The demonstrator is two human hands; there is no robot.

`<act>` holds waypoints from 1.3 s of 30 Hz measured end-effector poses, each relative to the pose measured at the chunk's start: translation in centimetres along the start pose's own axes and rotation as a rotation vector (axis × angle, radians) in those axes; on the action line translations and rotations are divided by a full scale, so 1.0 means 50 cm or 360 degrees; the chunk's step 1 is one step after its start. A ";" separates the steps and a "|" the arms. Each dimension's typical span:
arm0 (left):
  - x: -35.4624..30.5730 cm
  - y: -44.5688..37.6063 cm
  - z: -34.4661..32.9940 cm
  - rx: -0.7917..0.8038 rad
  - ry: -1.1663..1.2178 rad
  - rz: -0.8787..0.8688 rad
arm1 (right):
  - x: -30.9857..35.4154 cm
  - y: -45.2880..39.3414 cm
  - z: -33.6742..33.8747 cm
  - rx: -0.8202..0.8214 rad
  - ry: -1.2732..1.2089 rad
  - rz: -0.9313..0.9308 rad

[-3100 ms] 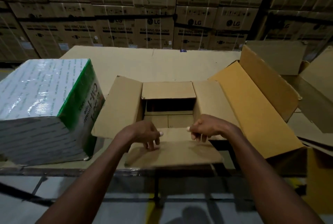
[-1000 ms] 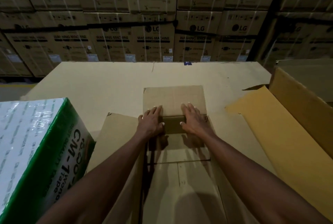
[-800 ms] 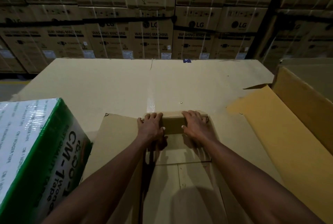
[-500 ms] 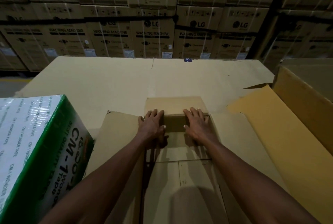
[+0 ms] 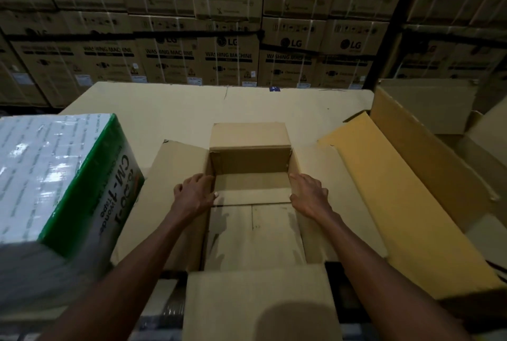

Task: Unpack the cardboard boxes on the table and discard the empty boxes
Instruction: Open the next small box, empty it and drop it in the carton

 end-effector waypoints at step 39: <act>-0.003 0.215 0.211 -0.0252 0.0225 0.0056 | -0.134 0.200 0.241 -0.0311 -0.0349 0.0156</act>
Point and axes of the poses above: each hand's wrist, its own y-axis away from the middle knuckle, its own z-axis out of the back of the hand, x = y × z, the point moved 4 cm from there along -y, towards the middle knuckle, and after that the axes turned 5 degrees about -z, right-handed, at the moved point
